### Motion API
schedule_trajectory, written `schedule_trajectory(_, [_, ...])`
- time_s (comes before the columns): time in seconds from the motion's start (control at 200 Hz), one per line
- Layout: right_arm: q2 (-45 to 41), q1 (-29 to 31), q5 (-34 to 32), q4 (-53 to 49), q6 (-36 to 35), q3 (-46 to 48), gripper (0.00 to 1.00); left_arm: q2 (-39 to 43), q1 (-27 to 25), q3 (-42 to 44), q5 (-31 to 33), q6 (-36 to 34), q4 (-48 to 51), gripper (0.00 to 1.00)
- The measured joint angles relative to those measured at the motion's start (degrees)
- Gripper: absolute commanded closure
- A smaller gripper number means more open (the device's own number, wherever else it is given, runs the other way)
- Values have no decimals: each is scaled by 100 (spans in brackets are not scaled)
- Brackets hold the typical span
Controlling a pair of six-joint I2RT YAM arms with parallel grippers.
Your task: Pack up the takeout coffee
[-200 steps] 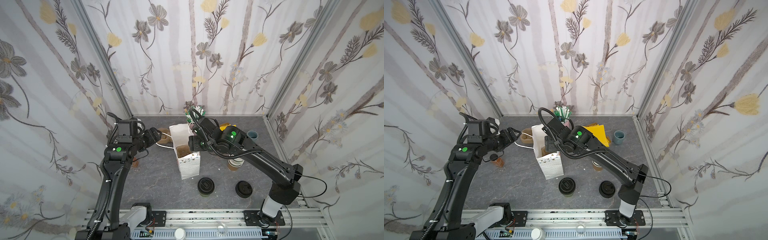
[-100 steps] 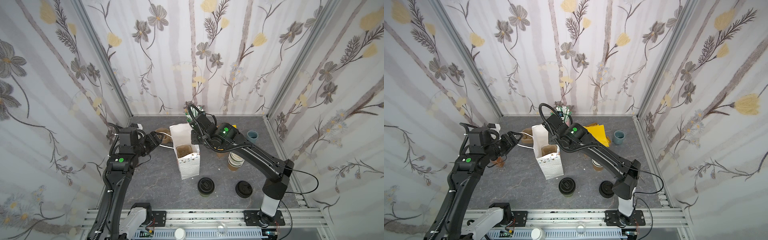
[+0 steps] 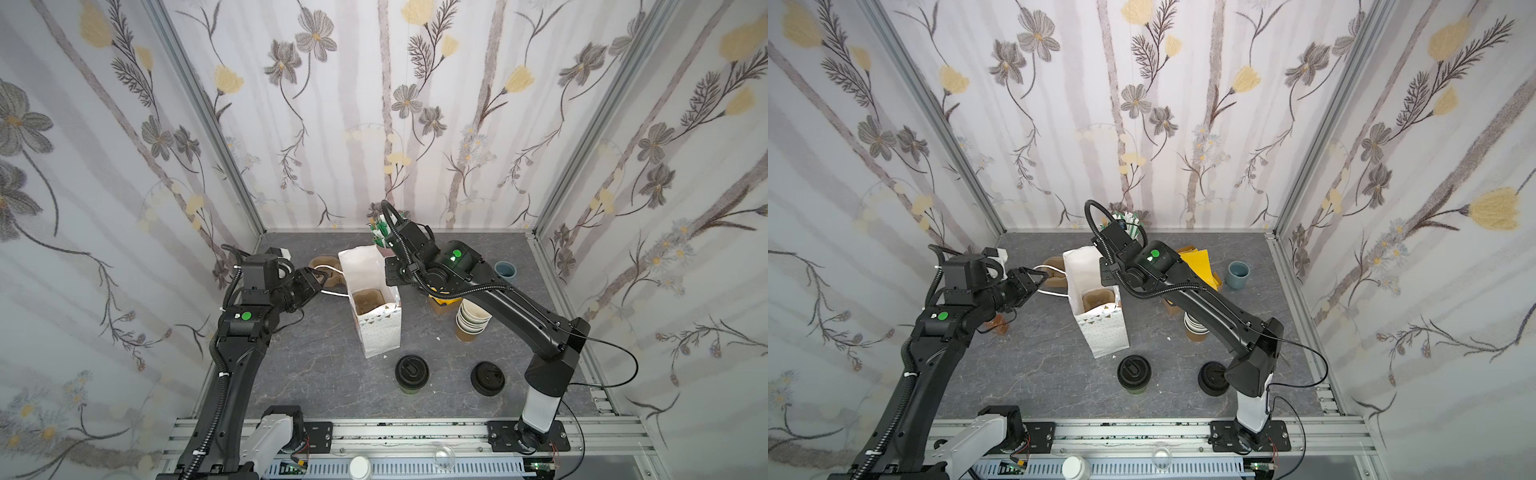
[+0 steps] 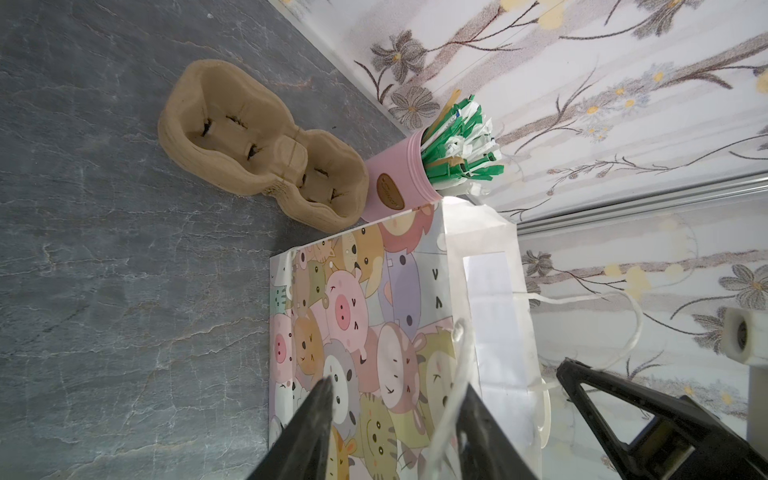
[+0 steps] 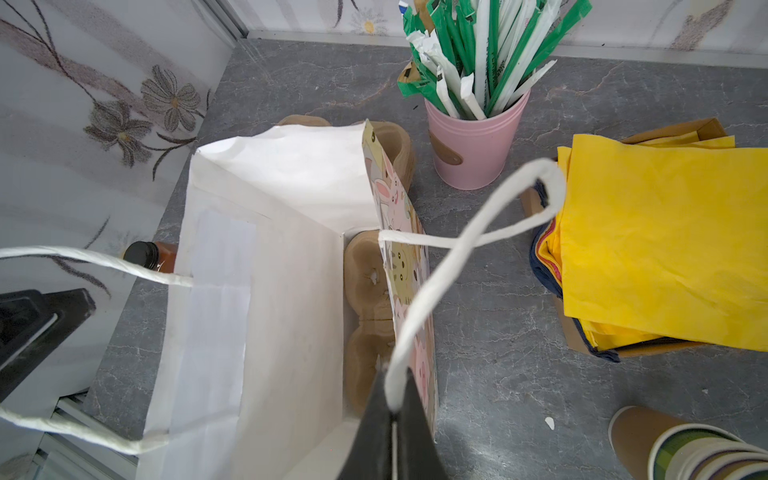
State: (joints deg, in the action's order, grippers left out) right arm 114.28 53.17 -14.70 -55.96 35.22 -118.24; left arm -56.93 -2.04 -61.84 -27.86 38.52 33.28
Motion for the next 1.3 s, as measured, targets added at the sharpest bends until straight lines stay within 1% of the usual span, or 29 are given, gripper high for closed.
schedule_trajectory(0.15, [2,-101,70,0,-109,-13,100,63,0,35,-184,0,-39,85])
schedule_trajectory(0.275, [42,-208,90,4,-188,-22,100,212,-11,157,-378,11,-59,96])
schedule_trajectory(0.37, [103,-275,136,28,-256,-52,100,343,-57,269,-483,92,-74,96])
schedule_trajectory(0.485, [151,-334,136,42,-299,-105,99,542,-127,420,-584,245,-127,92])
schedule_trajectory(0.57, [166,-378,155,33,-332,-125,95,645,-138,555,-638,365,-186,86])
schedule_trajectory(0.644, [186,-422,151,33,-332,-164,86,710,-144,656,-671,442,-210,74])
schedule_trajectory(0.684, [190,-444,151,13,-328,-190,80,739,-151,680,-671,511,-216,68])
schedule_trajectory(0.749, [190,-452,131,-24,-319,-258,66,780,-151,684,-667,542,-269,59])
schedule_trajectory(0.764, [190,-452,129,-31,-308,-284,63,785,-151,684,-664,542,-295,56])
schedule_trajectory(0.819, [184,-437,136,-52,-278,-363,44,802,-155,675,-658,540,-363,41])
schedule_trajectory(0.869, [136,-402,138,-85,-262,-413,29,802,-155,643,-632,544,-387,29])
schedule_trajectory(0.919, [7,-334,101,-146,-214,-424,20,817,-155,605,-619,544,-433,21])
schedule_trajectory(0.999, [-297,-136,-22,-323,-94,-452,14,879,-155,570,-533,544,-501,16])
schedule_trajectory(1.139, [-758,341,-345,-706,234,-439,14,1023,-153,570,-328,557,-608,15])
schedule_trajectory(1.299, [-1038,1176,-697,-1370,866,61,11,1377,-153,643,164,680,-660,14])
